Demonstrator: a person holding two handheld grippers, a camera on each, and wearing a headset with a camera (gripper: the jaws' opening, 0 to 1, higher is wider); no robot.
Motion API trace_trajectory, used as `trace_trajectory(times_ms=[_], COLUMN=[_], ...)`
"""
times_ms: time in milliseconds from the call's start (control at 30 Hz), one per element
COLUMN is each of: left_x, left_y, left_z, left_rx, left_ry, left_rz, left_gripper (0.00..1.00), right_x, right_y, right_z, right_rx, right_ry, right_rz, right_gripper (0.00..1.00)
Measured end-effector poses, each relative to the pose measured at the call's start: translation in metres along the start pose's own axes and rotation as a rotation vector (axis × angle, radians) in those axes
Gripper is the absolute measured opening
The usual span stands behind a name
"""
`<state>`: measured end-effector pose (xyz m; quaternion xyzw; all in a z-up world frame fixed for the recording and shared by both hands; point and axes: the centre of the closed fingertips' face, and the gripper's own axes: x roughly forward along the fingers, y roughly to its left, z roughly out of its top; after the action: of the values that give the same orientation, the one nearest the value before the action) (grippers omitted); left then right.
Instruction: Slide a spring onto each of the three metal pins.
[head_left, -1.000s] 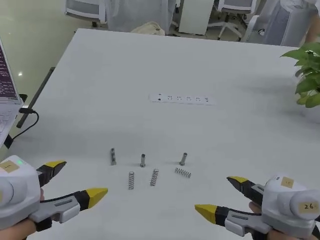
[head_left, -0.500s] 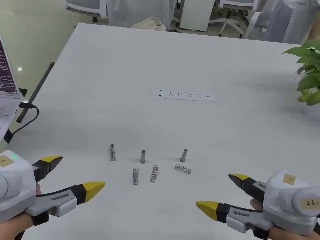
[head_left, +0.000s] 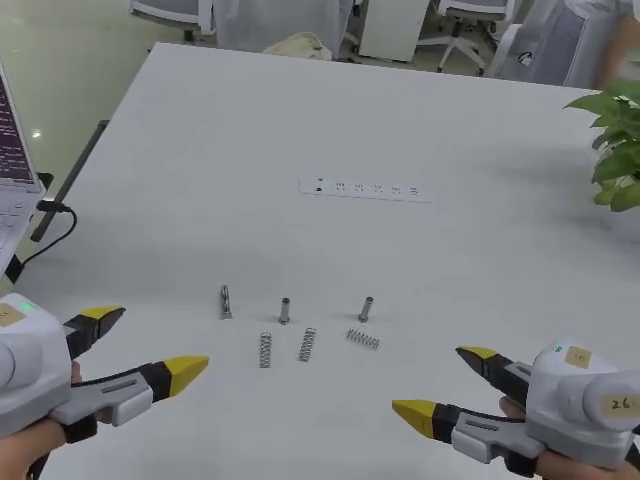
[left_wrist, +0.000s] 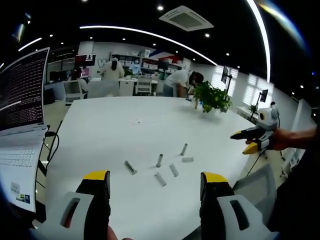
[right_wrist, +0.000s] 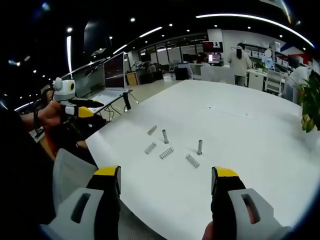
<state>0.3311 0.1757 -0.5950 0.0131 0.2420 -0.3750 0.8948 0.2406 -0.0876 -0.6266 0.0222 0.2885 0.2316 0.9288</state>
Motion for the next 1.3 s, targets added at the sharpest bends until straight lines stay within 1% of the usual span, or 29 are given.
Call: trace_trajectory(times_ms=[167,467,733,1067,1300], left_x=[0.001,0.003,0.004,0.012,0.021], left_y=[0.000,0.005,0.007,0.009,0.012], left_z=[0.000,0.003,0.004,0.008,0.011], left_rx=[-0.002,-0.003,-0.005,-0.008,-0.006], left_ry=[0.000,-0.001,0.003,0.001,0.005], left_rz=[-0.003,-0.002,-0.002,-0.005,-0.012], left_gripper=[0.69,0.68,0.66,0.65,0.64], right_x=[-0.002,-0.003,0.001,0.004,0.004], right_y=[-0.001,0.000,0.001,0.000,-0.003], right_z=[-0.001,-0.003,0.001,0.004,0.003], right_rx=[0.003,0.007,0.004,-0.002,0.004], right_ry=[0.000,0.008,0.007,0.008,0.012], right_rz=[-0.004,-0.006,0.002,0.009,0.005], right_gripper=[0.73,0.72,0.72,0.72,0.71])
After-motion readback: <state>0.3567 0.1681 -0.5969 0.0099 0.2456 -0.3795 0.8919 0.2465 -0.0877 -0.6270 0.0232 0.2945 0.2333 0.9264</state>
